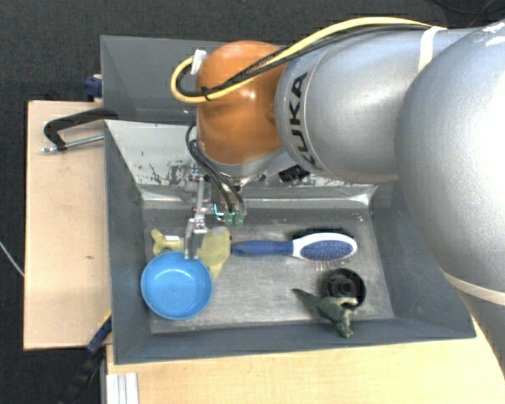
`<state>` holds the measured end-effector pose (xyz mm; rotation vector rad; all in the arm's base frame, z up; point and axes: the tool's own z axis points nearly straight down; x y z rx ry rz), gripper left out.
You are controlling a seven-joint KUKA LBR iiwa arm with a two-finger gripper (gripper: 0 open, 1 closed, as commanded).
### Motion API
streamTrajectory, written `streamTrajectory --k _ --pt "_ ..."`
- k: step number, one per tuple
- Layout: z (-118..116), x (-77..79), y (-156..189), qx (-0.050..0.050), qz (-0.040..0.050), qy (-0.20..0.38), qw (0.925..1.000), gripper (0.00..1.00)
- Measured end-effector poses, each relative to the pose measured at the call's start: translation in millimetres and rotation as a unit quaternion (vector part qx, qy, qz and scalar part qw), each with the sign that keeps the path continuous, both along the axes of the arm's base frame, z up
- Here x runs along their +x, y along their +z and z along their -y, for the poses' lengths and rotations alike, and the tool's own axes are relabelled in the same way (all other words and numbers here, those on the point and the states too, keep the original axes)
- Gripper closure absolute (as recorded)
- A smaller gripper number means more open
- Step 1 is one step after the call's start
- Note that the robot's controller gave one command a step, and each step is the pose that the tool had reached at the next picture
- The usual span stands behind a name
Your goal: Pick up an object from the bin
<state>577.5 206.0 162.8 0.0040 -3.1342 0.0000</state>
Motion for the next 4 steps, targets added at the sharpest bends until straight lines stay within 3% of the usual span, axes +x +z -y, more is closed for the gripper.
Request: streamTrajectory --k 1,4 --pt "-6.9 -32.6 -92.5 0.002 0.0053 0.05 0.9987 0.0" --pt "-9.0 -29.3 -88.8 0.002 0.0062 0.049 0.9988 0.0"
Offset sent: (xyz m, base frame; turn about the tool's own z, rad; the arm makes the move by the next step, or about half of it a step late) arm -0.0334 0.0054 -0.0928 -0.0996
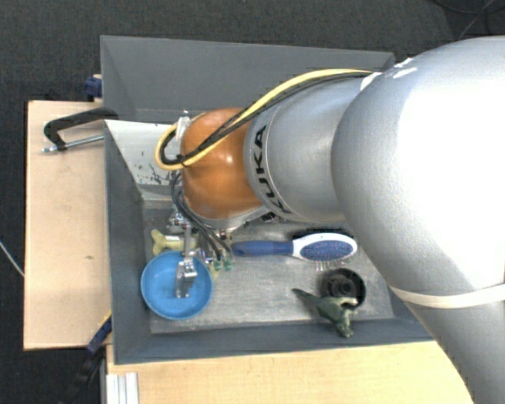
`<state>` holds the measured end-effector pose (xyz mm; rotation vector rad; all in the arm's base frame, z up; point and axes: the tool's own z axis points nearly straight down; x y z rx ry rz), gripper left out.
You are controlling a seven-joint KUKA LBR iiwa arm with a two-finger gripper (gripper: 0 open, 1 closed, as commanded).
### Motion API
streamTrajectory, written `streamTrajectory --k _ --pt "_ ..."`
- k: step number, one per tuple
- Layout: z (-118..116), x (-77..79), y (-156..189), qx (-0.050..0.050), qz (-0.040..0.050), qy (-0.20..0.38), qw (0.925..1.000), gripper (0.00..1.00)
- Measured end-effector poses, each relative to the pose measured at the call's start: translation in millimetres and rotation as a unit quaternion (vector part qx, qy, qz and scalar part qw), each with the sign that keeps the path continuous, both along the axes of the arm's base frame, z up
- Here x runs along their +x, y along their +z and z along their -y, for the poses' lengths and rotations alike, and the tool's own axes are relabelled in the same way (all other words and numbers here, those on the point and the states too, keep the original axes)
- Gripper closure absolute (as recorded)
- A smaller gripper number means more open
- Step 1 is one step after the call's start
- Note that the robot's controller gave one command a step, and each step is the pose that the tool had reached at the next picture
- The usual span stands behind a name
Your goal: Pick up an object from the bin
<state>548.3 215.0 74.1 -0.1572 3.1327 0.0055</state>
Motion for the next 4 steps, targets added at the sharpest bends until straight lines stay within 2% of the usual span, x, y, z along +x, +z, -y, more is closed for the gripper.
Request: streamTrajectory --k 1,2,3,4 --pt "-0.8 1.1 0.9 0.0 0.0 0.0 1.0 0.0" --pt "-1.2 2.0 3.1 0.0 0.0001 -0.001 1.0 1.0" --pt "-2.2 3.4 14.6 0.0 0.0 -0.001 1.0 1.0" --pt "-3.4 6.5 114.8 0.001 0.0042 -0.002 1.0 1.0"
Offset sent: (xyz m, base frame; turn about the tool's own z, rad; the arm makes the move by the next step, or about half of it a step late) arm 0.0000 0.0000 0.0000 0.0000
